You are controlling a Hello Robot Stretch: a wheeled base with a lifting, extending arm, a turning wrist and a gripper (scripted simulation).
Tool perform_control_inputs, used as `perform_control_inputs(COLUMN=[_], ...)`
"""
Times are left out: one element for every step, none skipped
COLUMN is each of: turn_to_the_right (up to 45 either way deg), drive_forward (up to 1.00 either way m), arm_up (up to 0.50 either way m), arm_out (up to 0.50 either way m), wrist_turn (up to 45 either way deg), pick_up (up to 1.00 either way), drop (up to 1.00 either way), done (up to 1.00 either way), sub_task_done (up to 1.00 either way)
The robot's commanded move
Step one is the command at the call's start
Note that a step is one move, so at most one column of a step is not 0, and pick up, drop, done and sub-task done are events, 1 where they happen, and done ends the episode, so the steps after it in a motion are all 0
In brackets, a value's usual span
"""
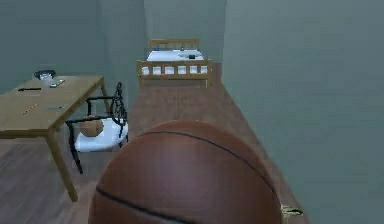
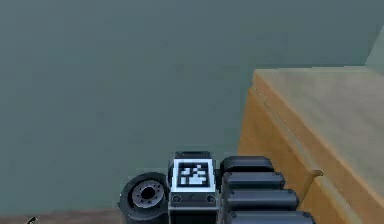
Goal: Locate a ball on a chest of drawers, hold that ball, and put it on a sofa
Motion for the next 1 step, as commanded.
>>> perform_control_inputs(turn_to_the_right=[-45.0], drive_forward=[0.00], arm_up=[0.00], arm_out=[0.00], wrist_turn=[0.0], pick_up=[0.00], drop=[0.00], done=[0.00], sub_task_done=[0.00])
